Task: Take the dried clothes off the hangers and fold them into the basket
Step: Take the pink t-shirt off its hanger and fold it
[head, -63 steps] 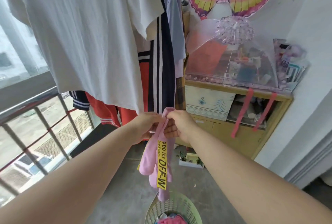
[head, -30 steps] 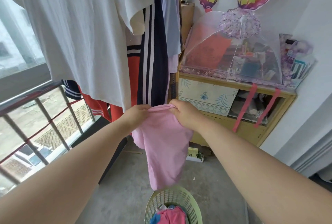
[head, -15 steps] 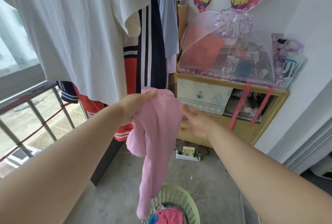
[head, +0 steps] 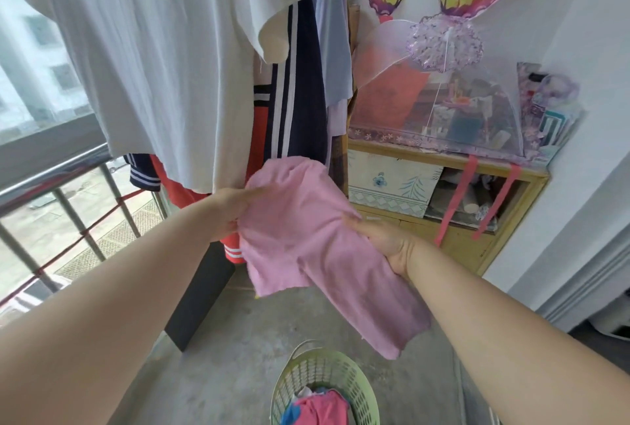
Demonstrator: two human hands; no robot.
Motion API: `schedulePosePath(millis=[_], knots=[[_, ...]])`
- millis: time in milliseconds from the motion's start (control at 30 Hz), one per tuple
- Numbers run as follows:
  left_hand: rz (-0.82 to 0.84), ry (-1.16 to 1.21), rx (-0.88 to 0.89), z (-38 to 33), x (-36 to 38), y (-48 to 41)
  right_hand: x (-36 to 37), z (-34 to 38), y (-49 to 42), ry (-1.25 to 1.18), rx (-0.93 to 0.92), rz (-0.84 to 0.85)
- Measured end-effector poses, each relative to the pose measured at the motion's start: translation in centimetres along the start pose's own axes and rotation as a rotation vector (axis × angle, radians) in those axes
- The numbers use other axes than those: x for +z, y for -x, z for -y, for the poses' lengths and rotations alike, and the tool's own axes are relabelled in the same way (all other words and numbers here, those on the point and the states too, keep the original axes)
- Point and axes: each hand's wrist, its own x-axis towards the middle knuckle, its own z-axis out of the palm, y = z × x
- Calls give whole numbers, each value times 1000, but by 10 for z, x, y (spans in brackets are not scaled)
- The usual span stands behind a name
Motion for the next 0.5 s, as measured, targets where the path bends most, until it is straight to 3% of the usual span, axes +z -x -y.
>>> schedulePosePath(millis=[167, 300, 400, 500], knots=[[-126, -234, -92, 26, 17, -4, 4, 3, -2, -269, -111, -65], [366, -366, -277, 42, 27, 10, 10, 1, -4, -338, -108, -115], [588, -153, -348, 56, 40, 12, 17, 1, -9, -393, -88, -156], [548, 298, -318, 60, 60, 21, 26, -3, -16, -365, -30, -200]])
